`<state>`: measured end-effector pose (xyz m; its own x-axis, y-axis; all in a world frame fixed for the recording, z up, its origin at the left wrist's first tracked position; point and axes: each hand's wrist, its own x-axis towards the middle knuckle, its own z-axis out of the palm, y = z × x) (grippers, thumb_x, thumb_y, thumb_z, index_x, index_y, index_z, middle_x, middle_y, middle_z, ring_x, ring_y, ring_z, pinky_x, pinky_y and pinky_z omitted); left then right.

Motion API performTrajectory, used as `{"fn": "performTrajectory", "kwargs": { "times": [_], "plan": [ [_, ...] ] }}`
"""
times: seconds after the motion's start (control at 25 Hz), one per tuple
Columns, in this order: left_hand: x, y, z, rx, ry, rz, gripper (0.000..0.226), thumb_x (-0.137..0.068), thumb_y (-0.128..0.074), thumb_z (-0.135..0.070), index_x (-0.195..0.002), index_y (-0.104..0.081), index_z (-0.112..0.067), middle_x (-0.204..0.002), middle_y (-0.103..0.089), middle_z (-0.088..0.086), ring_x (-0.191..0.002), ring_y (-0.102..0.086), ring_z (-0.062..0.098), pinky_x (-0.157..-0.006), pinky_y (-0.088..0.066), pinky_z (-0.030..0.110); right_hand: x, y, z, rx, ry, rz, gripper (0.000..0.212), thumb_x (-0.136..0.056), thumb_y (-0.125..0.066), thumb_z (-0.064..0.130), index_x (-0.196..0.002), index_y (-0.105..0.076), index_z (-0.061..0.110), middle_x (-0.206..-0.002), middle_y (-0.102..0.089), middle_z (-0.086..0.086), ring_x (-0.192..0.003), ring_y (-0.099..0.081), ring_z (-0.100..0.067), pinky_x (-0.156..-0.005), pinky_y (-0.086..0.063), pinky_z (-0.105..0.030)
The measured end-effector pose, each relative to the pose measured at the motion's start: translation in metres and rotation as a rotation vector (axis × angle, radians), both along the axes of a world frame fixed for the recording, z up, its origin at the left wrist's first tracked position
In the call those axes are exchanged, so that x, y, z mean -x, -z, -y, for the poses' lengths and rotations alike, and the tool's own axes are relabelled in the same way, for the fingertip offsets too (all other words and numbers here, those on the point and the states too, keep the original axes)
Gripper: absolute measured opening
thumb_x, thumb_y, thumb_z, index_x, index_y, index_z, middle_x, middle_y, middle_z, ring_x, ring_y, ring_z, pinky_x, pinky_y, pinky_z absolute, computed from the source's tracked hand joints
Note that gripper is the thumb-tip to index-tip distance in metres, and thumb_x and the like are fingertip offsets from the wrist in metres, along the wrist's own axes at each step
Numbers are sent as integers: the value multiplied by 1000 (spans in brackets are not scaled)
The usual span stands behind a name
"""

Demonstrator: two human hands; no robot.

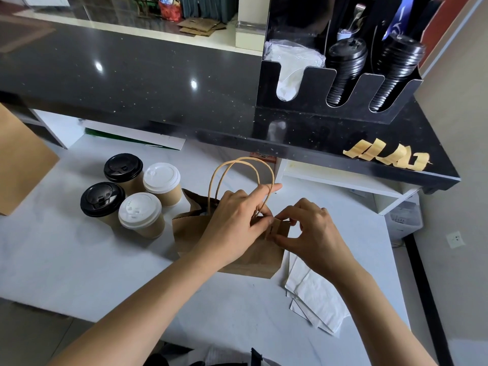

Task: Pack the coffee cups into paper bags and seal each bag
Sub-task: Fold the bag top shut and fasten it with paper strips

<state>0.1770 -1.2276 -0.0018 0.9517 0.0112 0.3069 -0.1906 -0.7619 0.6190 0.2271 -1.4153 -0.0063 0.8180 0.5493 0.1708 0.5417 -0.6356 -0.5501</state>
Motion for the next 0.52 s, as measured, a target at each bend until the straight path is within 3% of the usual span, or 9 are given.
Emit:
{"fn": "performTrajectory", "kwargs": {
  "times": [0.24,0.52],
  "plan": [
    [2,-3,0,7,1,-15,63,-93,-73,-26,-148,-44,-35,-93,-70,-18,-95,-58,6,-97,-35,26,2,1,-3,27,-11,35,29,-77,-87,33,-100,-71,27,-89,-51,9,-78,-48,-7,-77,-39,-34],
    [6,-9,2,19,-15,-8,59,-92,-74,-21,-146,-50,-29,-98,-72,-17,-94,-57,7,-99,-35,26,-1,1,3,-126,-8,53,17,-85,-82,35,-100,-77,32,-88,-53,13,-81,-53,1,-75,-38,-23]
  ]
}}
